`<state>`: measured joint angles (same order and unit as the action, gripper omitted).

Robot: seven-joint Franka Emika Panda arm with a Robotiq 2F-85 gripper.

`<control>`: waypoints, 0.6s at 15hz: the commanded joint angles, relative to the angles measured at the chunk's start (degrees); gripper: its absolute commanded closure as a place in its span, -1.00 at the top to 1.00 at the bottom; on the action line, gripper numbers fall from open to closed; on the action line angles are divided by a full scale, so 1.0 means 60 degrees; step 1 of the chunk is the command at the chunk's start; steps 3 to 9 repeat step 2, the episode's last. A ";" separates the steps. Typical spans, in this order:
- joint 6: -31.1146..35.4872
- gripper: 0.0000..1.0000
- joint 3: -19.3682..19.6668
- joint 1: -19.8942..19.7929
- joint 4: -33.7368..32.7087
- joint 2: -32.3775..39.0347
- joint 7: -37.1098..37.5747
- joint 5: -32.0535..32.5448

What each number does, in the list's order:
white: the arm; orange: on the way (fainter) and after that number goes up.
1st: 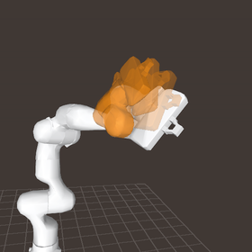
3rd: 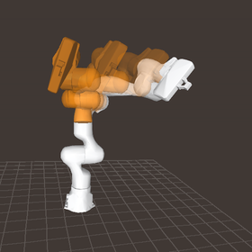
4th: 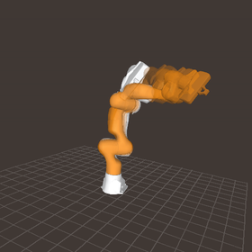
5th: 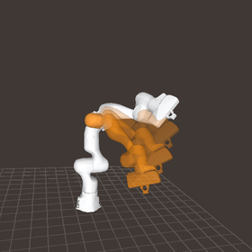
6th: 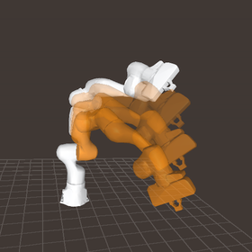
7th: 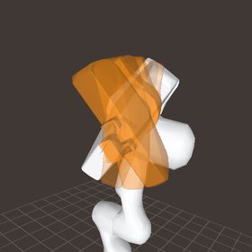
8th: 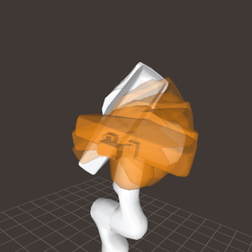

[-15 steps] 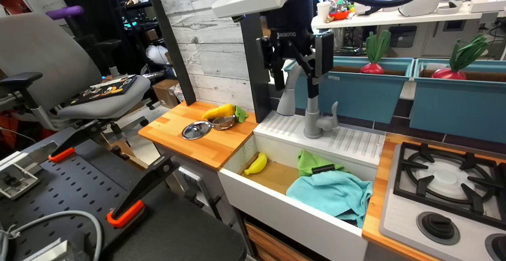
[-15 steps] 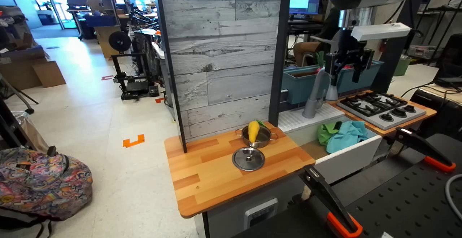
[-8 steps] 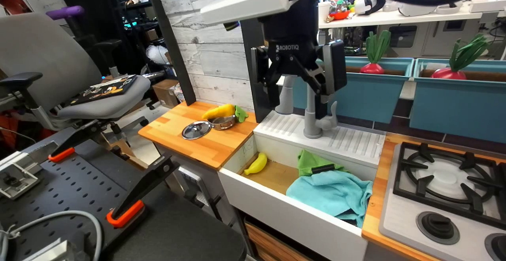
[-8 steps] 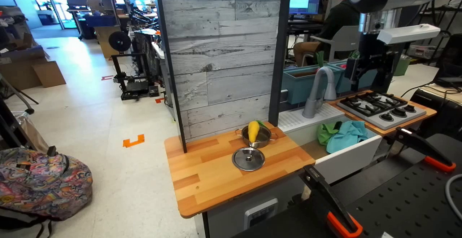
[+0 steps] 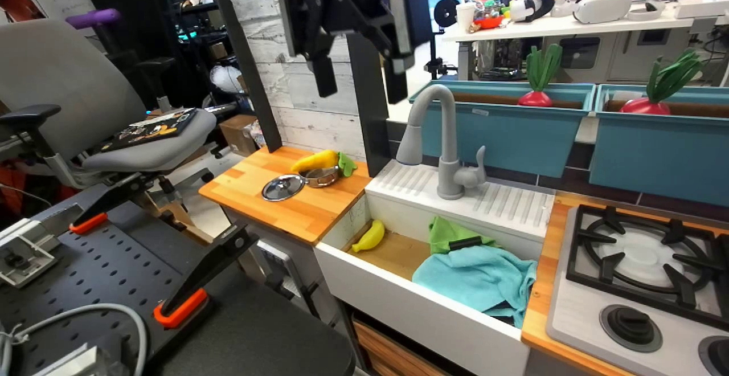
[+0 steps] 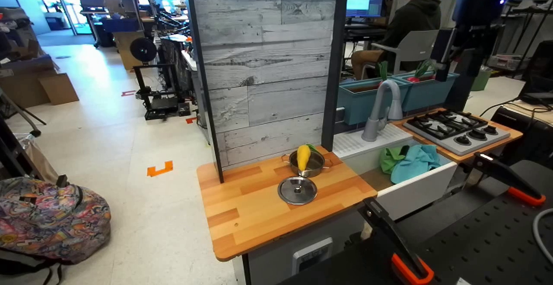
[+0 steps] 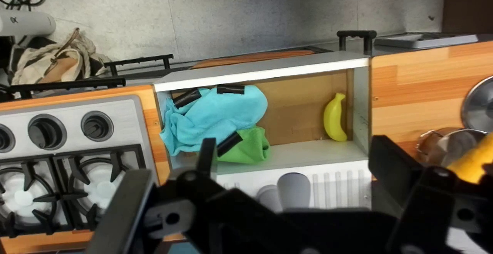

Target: Center the faucet

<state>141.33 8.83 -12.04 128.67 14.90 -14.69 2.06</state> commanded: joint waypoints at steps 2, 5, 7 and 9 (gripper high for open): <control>-0.0120 1.00 -0.0077 0.0045 0.0670 -0.0947 -0.0135 -0.0005; -0.0120 1.00 -0.0077 0.0045 0.0670 -0.0947 -0.0135 -0.0005; -0.0120 1.00 -0.0077 0.0045 0.0670 -0.0947 -0.0135 -0.0005; -0.0120 1.00 -0.0077 0.0045 0.0670 -0.0947 -0.0135 -0.0005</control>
